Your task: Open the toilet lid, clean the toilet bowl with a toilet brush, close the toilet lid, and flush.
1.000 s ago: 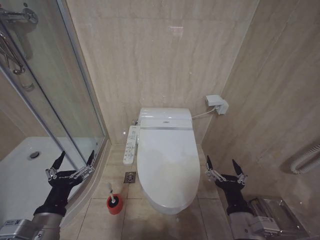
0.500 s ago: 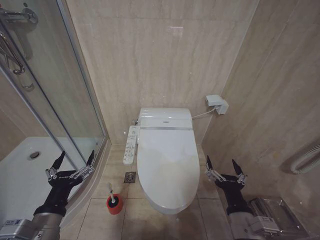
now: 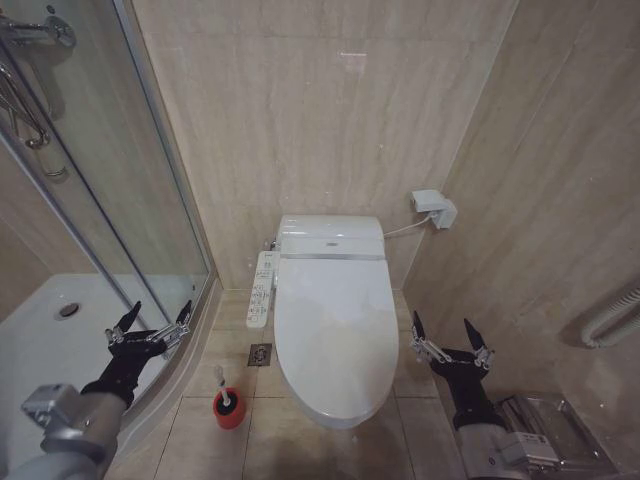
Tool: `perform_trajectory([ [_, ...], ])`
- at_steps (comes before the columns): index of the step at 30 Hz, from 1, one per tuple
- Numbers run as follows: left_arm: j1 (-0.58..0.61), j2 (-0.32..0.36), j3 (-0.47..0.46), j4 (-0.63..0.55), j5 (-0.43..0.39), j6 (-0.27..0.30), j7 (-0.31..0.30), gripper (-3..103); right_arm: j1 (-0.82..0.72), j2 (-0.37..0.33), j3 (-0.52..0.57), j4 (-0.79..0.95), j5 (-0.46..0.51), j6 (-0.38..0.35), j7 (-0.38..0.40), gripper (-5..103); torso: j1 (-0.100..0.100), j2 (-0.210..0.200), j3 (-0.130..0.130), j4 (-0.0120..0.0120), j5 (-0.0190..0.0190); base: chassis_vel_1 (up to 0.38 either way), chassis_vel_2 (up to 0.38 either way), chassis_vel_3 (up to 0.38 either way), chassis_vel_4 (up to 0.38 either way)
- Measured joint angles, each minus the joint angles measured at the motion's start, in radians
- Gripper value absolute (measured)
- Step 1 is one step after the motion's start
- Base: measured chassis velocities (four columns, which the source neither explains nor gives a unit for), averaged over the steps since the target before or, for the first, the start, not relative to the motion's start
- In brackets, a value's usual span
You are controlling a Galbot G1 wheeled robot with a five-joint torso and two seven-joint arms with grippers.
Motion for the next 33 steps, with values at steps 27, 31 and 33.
perform_trajectory([
  [27,-0.166,0.153,0.097,0.321,-0.027,-0.25,0.175,98,0.0,0.0,0.0,0.0,0.0,0.0,0.0,100,0.0,0.0,0.0,0.0005,0.0001,0.0,0.0,0.0,0.0],
  [31,-0.22,0.187,0.137,0.403,-0.031,-0.293,0.201,96,0.0,0.0,0.0,0.0,0.0,0.0,0.0,100,0.0,0.0,0.0,0.0005,0.0,0.0,0.0,0.0,0.0],
  [33,-0.271,0.218,0.17,0.471,-0.039,-0.318,0.222,96,0.0,0.0,0.0,0.0,0.0,0.0,0.0,100,0.0,0.0,0.0,0.0006,0.0,0.0,0.0,0.0,0.0],
])
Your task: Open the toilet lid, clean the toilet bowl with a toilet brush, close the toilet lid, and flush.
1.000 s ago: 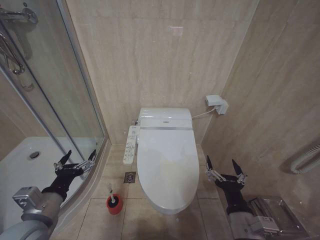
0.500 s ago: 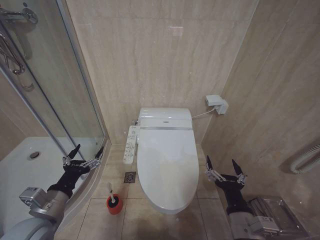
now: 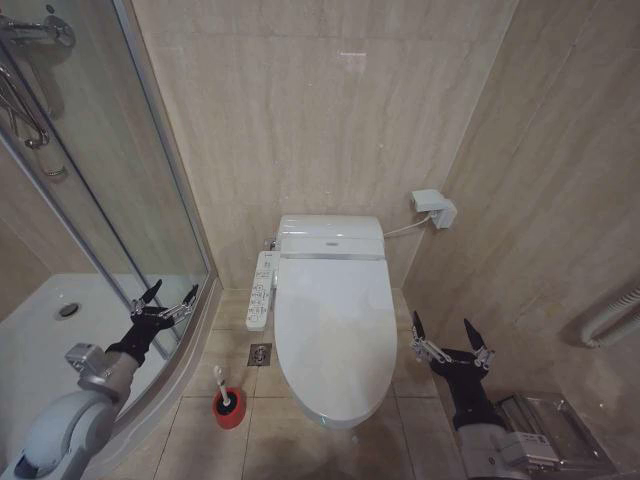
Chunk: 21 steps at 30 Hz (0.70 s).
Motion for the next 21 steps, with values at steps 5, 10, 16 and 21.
perform_trajectory([
  [5,-0.101,0.046,0.083,0.11,-0.02,-0.025,0.021,95,0.0,0.0,0.0,0.0,0.0,0.0,0.0,100,0.0,0.0,0.0,0.0,0.0,0.0,0.0,0.0,0.0],
  [10,-0.299,0.088,0.218,0.276,-0.043,-0.053,0.039,95,0.0,0.0,0.0,0.0,0.0,0.0,0.0,100,0.0,0.0,0.0,-0.0004,0.0002,0.0,0.0,0.0,0.0],
  [16,-0.613,0.091,0.443,0.588,-0.07,-0.131,0.116,93,0.0,0.0,0.0,0.0,0.0,0.0,0.0,100,0.0,0.0,0.0,0.0,0.0002,0.0,0.0,0.0,0.0],
  [21,-0.823,0.056,0.624,0.789,-0.094,-0.146,0.137,88,0.0,0.0,0.0,0.0,0.0,0.0,0.0,100,0.0,0.0,0.0,-0.0003,0.0,0.0,0.0,0.0,0.0],
])
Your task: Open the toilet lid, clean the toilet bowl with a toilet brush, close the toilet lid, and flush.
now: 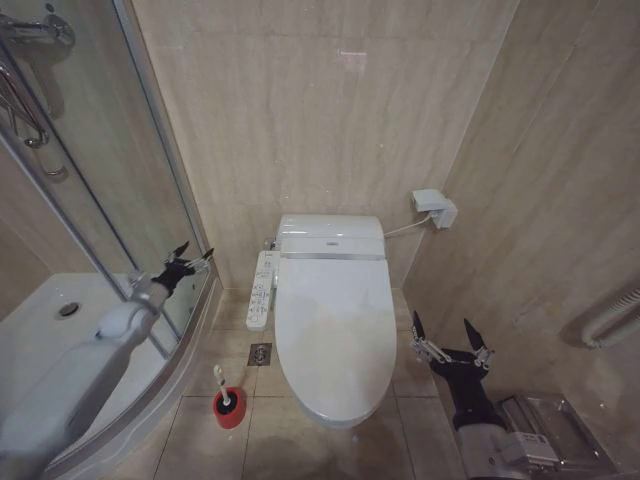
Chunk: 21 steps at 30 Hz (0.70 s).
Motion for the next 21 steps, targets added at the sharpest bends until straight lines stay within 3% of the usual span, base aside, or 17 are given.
perform_trajectory([
  [11,-0.243,-0.112,0.183,0.215,-0.024,-0.02,0.078,87,0.0,0.0,0.0,0.0,0.0,0.0,0.0,100,0.0,0.0,0.0,0.0002,0.0004,0.0,0.0,0.0,0.0],
  [21,-0.29,-0.185,0.244,0.301,-0.011,-0.039,0.091,85,0.0,0.0,0.0,0.0,0.0,0.0,0.0,100,0.0,0.0,0.0,0.0002,-0.0001,0.0,0.0,0.0,0.0],
])
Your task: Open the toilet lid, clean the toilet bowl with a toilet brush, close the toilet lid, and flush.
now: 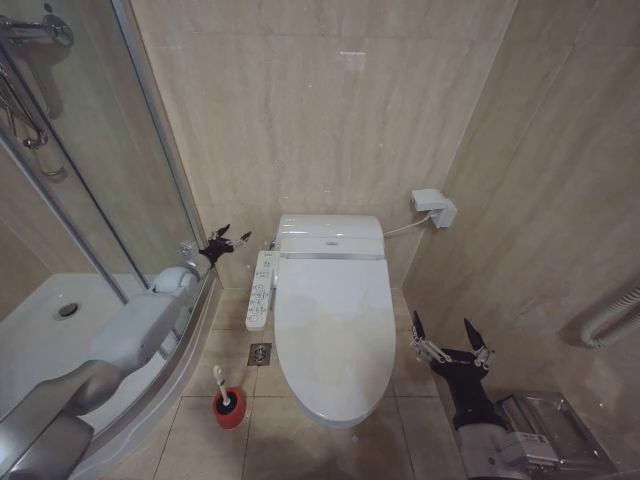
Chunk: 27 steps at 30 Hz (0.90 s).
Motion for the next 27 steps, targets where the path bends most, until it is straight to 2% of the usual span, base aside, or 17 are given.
perform_trajectory([
  [6,0.013,0.008,-0.004,-0.013,0.001,-0.006,0.001,85,0.0,0.0,0.0,0.0,0.0,0.0,0.0,100,0.0,0.0,0.0,0.0002,0.0001,0.0,0.0,0.0,0.0],
  [7,0.015,0.01,-0.006,-0.016,0.0,-0.007,0.0,60,0.0,0.0,0.0,0.0,0.0,0.0,0.0,100,0.0,0.0,0.0,0.0001,0.0002,0.0,0.0,0.0,0.0],
  [14,0.023,0.017,-0.01,-0.026,0.001,-0.008,-0.001,60,0.0,0.0,0.0,0.0,0.0,0.0,0.0,100,0.0,0.0,0.0,0.0001,0.0002,-0.034,0.04,0.03,-0.043],
  [21,0.023,0.016,-0.004,-0.031,0.001,-0.008,0.001,58,0.0,0.0,0.0,0.0,0.0,0.0,0.0,100,0.0,0.0,0.0,-0.0004,0.0002,-0.137,0.131,0.165,-0.159],
  [22,0.022,0.014,-0.001,-0.031,0.001,-0.007,0.002,66,0.0,0.0,0.0,0.0,0.0,0.0,0.0,100,0.0,0.0,0.0,-0.0003,0.0003,-0.156,0.159,0.189,-0.153],
  [23,0.023,0.015,0.001,-0.031,0.001,-0.007,0.007,66,0.0,0.0,0.0,0.0,0.0,0.0,0.0,100,0.001,0.0,0.0,0.0004,0.0003,-0.102,0.138,0.162,-0.153],
  [27,0.031,0.015,0.009,-0.037,0.004,-0.005,0.026,66,0.0,0.0,0.0,0.0,0.0,0.0,0.0,100,0.001,0.0,0.0,-0.0002,0.0002,-0.077,0.089,0.038,-0.061],
])
